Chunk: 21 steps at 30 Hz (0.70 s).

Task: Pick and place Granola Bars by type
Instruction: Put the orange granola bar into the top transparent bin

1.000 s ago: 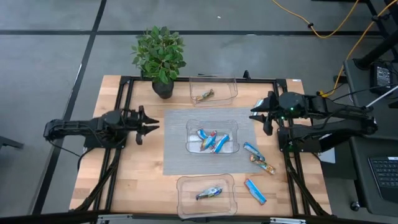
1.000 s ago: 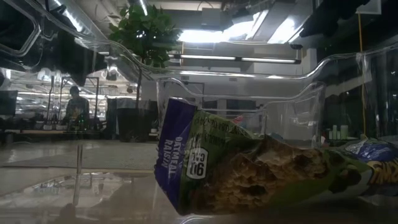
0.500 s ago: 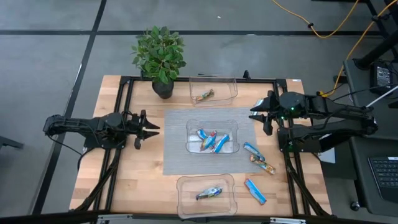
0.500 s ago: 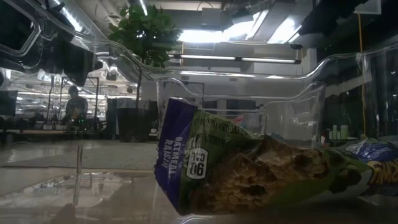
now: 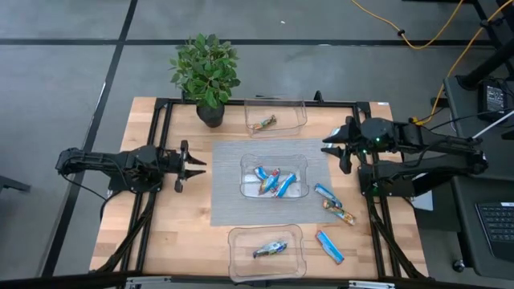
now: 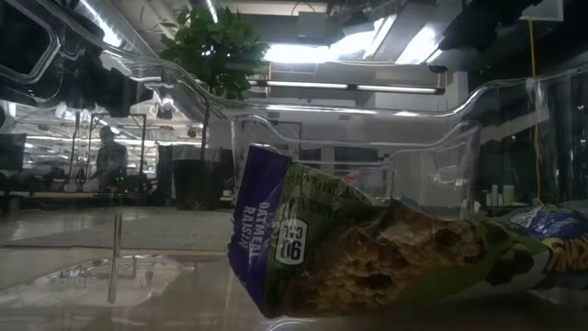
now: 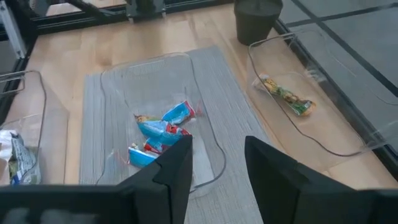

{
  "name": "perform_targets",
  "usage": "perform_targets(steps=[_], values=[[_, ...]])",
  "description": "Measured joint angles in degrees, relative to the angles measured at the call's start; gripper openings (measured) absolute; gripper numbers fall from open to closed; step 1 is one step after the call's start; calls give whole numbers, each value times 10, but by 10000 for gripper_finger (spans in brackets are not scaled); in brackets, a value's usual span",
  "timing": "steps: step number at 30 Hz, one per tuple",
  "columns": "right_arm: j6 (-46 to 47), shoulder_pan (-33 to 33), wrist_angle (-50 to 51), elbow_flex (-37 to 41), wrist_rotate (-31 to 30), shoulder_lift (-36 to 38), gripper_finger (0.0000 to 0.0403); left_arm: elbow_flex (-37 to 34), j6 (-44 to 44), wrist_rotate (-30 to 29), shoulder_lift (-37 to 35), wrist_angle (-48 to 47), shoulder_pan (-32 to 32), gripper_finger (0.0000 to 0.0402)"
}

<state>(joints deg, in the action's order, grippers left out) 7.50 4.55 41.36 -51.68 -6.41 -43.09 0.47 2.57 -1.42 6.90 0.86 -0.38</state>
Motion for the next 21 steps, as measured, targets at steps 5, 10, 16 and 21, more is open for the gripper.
perform_targets(steps=[5, 10, 16, 21], values=[[69, 51, 12, 0, 0, -28, 149, 0, 1, -4, 0, 0, 0, 113], [118, 128, 49, 0, 0, -85, 149, 0, 2, -4, 0, 0, 0, 113], [165, 212, 112, 0, -3, -144, 149, 0, 2, -5, 0, 1, 0, 113], [231, 265, 109, 0, -44, -172, 149, 0, 2, -5, 0, 1, 0, 113]])
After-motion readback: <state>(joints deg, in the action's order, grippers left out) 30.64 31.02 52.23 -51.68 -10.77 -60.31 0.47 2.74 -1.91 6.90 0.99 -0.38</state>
